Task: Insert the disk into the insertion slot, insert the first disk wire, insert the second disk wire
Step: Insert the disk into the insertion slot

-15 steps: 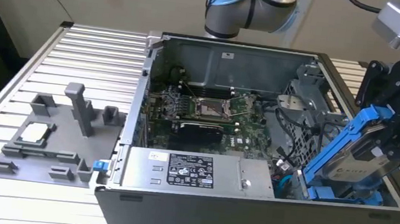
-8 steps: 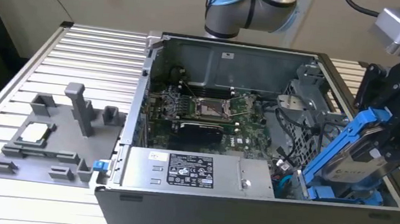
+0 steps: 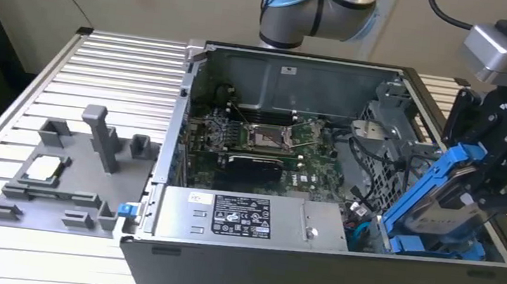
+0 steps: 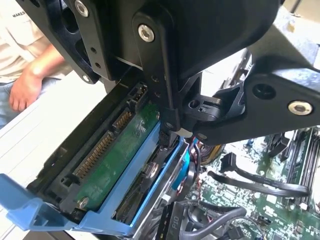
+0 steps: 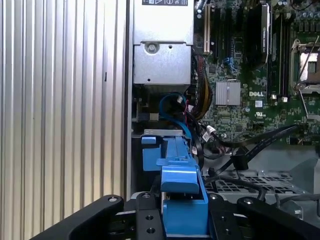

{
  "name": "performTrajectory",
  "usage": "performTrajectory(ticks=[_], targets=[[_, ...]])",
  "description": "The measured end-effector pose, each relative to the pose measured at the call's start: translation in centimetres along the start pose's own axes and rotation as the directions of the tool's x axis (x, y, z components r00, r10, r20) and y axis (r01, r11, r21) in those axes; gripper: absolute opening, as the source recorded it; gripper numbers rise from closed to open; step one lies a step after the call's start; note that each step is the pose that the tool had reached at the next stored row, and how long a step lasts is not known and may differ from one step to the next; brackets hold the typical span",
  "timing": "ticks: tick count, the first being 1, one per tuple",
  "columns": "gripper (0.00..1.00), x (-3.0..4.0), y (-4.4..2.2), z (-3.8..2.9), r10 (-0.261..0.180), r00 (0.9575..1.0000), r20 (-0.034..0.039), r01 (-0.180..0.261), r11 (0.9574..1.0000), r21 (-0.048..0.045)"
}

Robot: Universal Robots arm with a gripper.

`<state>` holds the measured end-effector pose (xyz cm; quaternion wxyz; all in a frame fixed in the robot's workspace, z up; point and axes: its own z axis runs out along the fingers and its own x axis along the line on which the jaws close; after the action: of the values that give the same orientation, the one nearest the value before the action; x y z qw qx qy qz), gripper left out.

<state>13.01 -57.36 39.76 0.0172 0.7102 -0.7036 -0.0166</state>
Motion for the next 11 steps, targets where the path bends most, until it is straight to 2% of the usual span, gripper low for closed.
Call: performTrajectory(ticks=[11], targets=[[0.33, -0.07, -0.09, 2.0, 0.0, 1.0, -0.0001, 0.0, 1.0, 0.0]])
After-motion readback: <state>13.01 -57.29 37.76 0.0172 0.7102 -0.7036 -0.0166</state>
